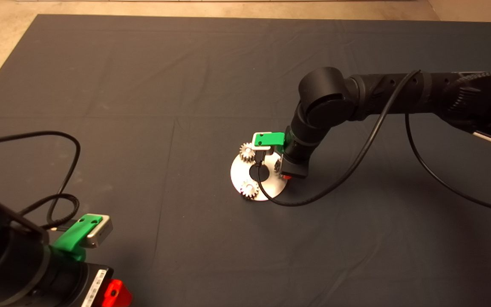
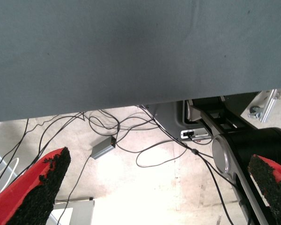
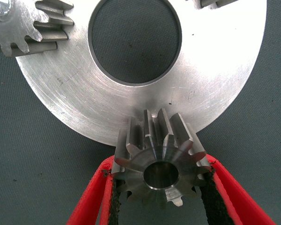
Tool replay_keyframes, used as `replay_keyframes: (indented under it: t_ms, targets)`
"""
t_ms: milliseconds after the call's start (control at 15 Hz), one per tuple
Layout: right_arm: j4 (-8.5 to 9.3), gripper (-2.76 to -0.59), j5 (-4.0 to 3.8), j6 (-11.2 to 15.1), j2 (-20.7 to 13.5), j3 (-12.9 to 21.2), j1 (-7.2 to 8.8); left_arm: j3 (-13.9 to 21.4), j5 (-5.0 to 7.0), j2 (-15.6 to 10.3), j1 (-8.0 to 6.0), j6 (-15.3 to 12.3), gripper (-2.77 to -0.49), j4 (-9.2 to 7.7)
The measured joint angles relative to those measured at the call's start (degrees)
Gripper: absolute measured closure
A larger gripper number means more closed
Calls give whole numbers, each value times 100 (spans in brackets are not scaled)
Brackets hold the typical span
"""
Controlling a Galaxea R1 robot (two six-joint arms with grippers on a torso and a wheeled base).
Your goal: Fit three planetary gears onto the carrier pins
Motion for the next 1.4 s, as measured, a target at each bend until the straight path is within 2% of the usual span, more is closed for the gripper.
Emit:
replay_keyframes:
  t_ms: [667,867,1000,1133,1267,1400]
  targets:
    - [-9,-108,-11,2,11,2,0,-2,2,2,0,0,-276,2]
    - [-13,-116,-6,2,13,16,2,-2,2,1,0,51,-276,2]
    - [-11,-131,4,2,15,21,2,-2,2,1,-1,110,-276,2]
    - [-11,-131,9,2,16,29,2,-2,2,-1,0,132,-276,2]
    - [-11,-144,9,2,13,40,2,-2,2,2,-2,136,-276,2]
    - [-18,-145,6,5,-44,231,14,-2,2,0,0,147,-276,2]
